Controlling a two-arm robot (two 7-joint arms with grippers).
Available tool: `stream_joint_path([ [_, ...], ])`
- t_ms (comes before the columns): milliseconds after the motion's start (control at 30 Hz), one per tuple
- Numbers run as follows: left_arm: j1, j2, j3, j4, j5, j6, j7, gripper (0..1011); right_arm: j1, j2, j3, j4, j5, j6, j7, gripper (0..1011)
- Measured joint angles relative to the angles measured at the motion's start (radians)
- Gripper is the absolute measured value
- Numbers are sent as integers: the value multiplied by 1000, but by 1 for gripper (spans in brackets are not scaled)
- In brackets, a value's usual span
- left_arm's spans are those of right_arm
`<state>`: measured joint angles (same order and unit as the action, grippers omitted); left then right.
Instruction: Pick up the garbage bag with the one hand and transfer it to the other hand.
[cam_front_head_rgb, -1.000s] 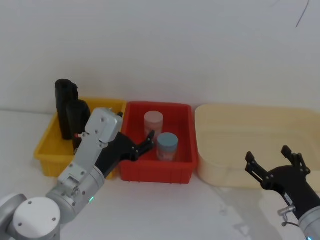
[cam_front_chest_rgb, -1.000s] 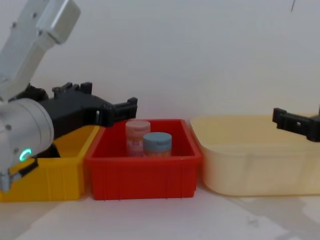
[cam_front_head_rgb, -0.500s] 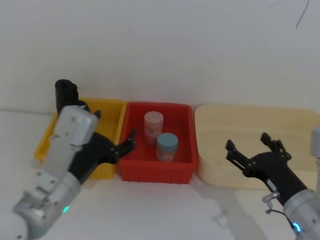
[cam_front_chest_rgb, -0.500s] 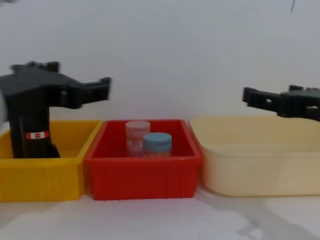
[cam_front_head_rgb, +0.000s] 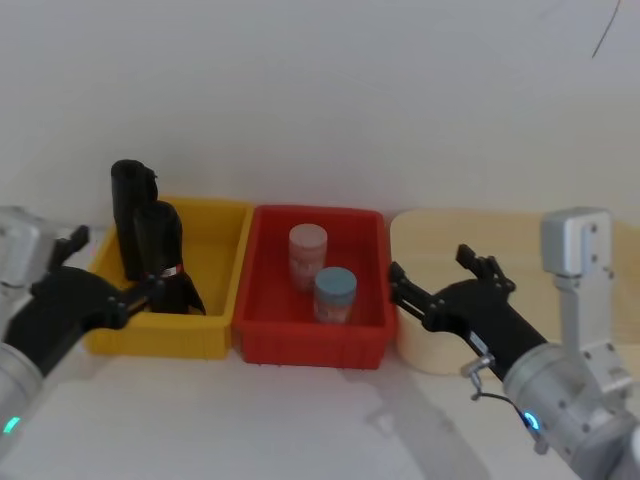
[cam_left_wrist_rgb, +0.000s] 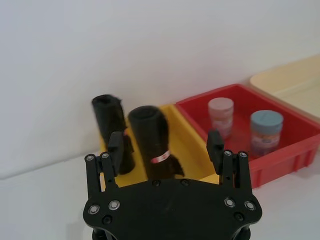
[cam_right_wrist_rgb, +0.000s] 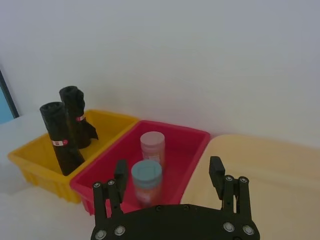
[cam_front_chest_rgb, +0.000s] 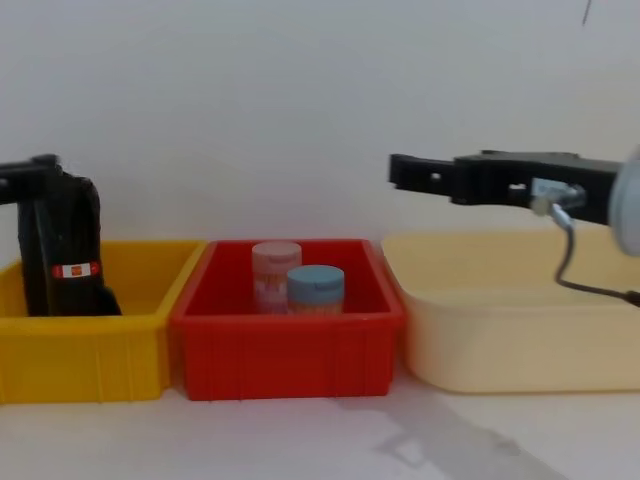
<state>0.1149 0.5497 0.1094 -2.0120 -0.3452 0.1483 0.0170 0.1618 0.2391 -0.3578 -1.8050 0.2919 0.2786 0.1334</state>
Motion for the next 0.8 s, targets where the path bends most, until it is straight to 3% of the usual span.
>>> stream_joint_path([
  [100, 7, 14, -42, 19, -39, -4, -27, 1001, 20, -12, -17, 10, -12, 20, -4, 1000],
  [300, -18, 28, -76, 71, -92, -9, -78, 1001, 64, -37, -46, 40, -36, 49, -7, 1000],
  [533, -74, 30, -81, 139, -128, -11, -125, 1001, 104, -59, -69, 81, -60, 70, -9, 1000],
  [800, -177, 11, -57, 259, -167, -20, -204, 1001, 139, -78, -79, 126, -78, 80, -11, 1000],
])
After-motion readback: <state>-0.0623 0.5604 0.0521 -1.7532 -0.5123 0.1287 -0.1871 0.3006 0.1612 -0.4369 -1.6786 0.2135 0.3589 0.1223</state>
